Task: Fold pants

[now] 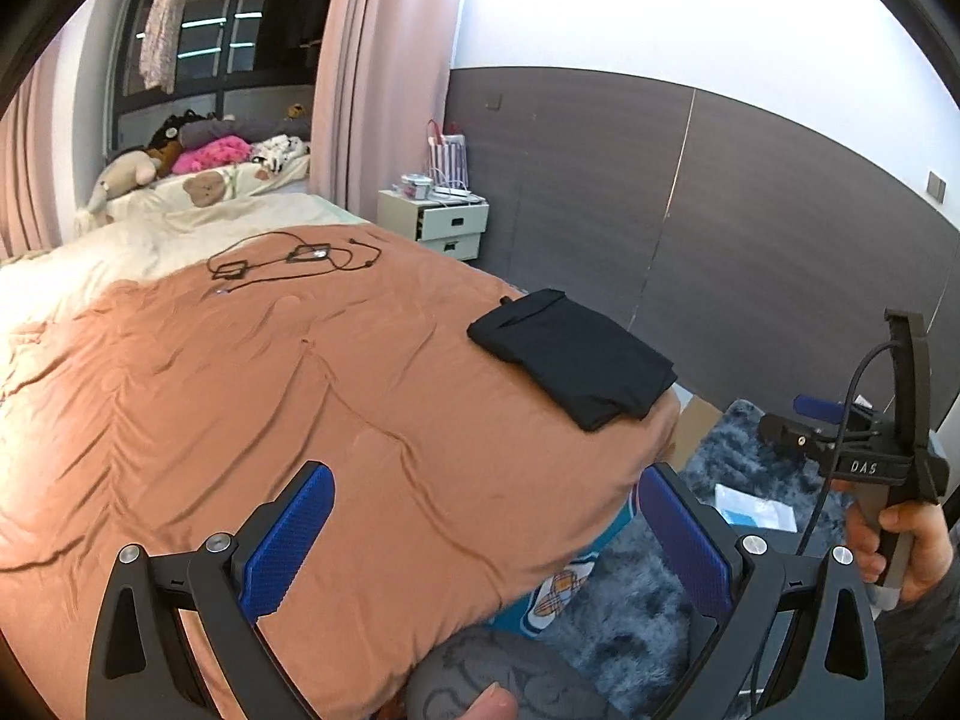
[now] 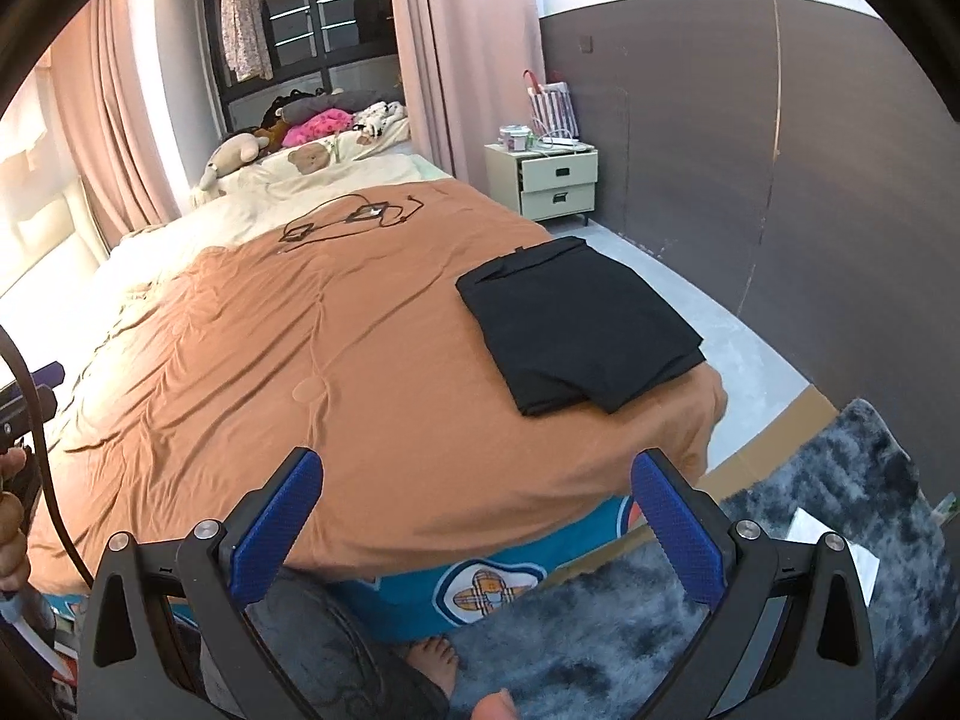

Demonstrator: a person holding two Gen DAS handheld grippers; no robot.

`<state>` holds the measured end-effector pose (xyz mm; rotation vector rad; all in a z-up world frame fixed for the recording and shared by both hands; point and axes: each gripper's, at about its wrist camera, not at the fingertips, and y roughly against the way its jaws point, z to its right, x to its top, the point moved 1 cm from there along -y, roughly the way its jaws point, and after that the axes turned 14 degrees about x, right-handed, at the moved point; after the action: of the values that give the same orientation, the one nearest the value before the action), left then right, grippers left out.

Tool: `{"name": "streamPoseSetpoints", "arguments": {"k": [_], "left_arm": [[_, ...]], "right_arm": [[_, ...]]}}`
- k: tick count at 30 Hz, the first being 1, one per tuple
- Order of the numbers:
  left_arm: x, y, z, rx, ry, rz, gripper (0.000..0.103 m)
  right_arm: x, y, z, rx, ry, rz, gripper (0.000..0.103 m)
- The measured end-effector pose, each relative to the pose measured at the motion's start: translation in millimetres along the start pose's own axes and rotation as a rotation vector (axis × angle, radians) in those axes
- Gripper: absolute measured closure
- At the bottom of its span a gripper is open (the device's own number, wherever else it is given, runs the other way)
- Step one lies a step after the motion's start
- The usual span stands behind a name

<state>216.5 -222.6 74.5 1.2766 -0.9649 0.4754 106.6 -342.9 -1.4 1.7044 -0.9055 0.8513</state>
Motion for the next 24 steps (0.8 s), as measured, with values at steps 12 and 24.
{"name": "streamPoseSetpoints", "arguments": {"k": [12,24], "left_arm": [[-60.4,52.7,-8.6,0.045,0.036,0.043,0.0],[-104.8,105.5,-24.5,0.1,0.047,0.073,0.0]], "right_arm": [[-53.2,39.8,-26.6,0.018,-0.001,0.046,0.0],[-101.0,59.8,-57.6,0.052,0.003,0.057,0.0]]}}
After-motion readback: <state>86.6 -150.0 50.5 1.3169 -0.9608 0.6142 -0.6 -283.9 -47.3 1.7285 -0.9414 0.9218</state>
